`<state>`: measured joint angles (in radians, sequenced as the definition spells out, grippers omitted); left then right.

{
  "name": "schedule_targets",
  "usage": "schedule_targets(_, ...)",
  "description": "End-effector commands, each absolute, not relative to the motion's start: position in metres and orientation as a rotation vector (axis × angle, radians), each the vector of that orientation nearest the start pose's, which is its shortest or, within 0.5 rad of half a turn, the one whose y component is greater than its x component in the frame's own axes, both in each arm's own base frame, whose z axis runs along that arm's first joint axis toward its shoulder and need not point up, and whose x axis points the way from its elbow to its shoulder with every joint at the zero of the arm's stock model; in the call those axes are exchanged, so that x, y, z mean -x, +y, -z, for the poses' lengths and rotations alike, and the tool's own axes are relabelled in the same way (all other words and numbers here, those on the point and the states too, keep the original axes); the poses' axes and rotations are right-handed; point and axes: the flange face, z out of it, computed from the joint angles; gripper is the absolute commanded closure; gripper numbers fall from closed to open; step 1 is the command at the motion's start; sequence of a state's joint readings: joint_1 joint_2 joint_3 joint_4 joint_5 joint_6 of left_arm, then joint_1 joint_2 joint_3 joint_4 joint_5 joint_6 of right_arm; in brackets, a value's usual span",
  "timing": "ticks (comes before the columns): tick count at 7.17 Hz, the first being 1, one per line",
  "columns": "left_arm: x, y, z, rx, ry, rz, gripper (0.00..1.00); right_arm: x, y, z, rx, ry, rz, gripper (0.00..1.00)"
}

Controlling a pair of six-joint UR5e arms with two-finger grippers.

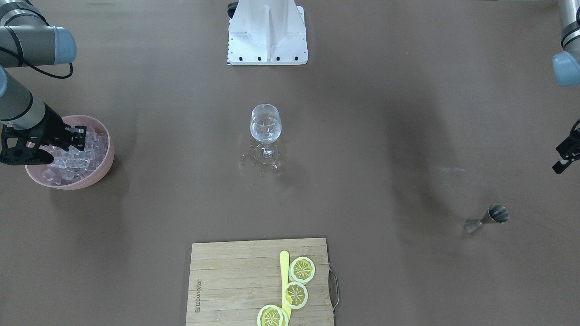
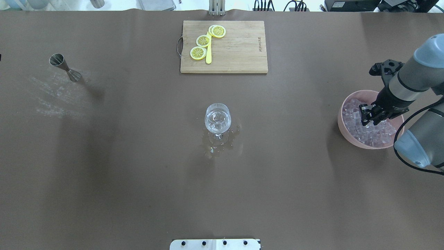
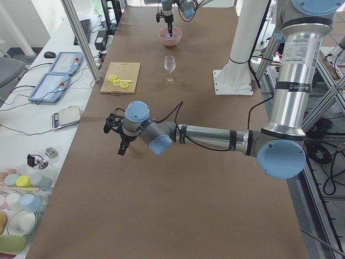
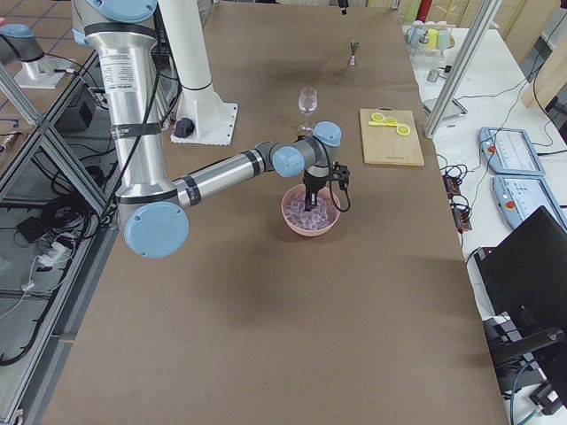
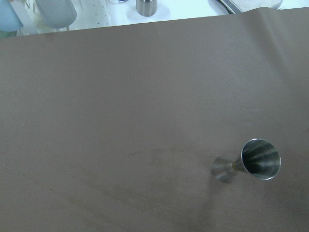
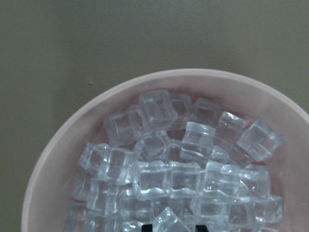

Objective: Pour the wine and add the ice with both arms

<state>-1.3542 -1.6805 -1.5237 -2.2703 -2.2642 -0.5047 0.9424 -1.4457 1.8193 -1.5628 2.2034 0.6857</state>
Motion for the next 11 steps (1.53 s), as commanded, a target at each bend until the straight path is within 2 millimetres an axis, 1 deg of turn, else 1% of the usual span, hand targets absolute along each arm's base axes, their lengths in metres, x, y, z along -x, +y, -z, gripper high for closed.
schedule_targets(1,-0.053,-0.565,-0.549,-0.448,0.87,0.002,0.02,0.244,-0.498,-0.451,0.069,-0.769,0.042,1.0)
schedule_targets(2,-0.053,-0.565,-0.549,-0.448,0.87,0.003,0.02,0.229,-0.506,-0.42,0.05,-0.834,0.024,1.0)
schedule_targets(3,-0.052,-0.563,-0.551,-0.445,0.87,0.003,0.02,0.228,-0.507,-0.356,0.03,-0.849,0.024,1.0)
schedule_targets(4,-0.052,-0.562,-0.554,-0.44,0.868,0.004,0.02,0.237,-0.518,-0.274,0.048,-0.843,-0.024,1.0)
schedule_targets(5,-0.052,-0.562,-0.557,-0.435,0.866,0.005,0.02,0.268,-0.51,-0.23,0.083,-0.861,-0.076,1.0)
schedule_targets(6,-0.051,-0.561,-0.559,-0.432,0.865,0.007,0.02,0.297,-0.497,-0.188,0.102,-0.9,-0.123,1.0)
schedule_targets(7,-0.049,-0.562,-0.559,-0.432,0.864,0.01,0.02,0.334,-0.48,-0.148,0.101,-0.916,-0.137,1.0)
schedule_targets(8,-0.049,-0.562,-0.56,-0.431,0.862,0.014,0.02,0.372,-0.462,-0.117,0.089,-0.914,-0.149,1.0)
schedule_targets(9,-0.047,-0.563,-0.563,-0.423,0.859,0.022,0.02,0.404,-0.452,-0.098,0.098,-0.91,-0.155,1.0)
schedule_targets(10,-0.044,-0.563,-0.565,-0.422,0.858,0.027,0.02,0.436,-0.448,-0.092,0.067,-0.935,-0.15,1.0)
schedule_targets(11,-0.044,-0.563,-0.565,-0.422,0.858,0.03,0.02,0.452,-0.448,-0.092,0.055,-0.964,-0.15,1.0)
